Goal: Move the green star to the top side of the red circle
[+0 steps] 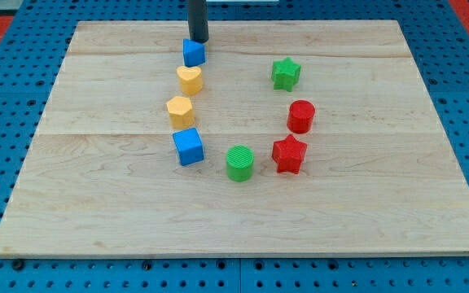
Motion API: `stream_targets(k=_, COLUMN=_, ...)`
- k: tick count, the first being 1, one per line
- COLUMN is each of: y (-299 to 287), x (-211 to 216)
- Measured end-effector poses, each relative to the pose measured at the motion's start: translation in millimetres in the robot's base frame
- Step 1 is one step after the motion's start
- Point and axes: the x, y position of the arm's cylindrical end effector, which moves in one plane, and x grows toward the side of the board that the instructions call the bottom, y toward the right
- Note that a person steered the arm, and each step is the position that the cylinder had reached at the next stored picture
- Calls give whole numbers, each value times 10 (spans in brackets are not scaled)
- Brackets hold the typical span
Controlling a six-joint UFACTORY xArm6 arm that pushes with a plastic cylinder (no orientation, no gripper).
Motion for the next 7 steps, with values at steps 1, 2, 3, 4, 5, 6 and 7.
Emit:
stream_targets(k=1, y=186, x=169)
stream_targets(k=2, y=88, x=66)
stream_targets(k=3, y=145, x=-46)
stream_targets(k=4, y=154, x=-137)
stream_targets(k=5, y=805, x=168)
stream_targets(k=6, y=1297, x=307)
stream_targets(k=7, y=1545, x=503)
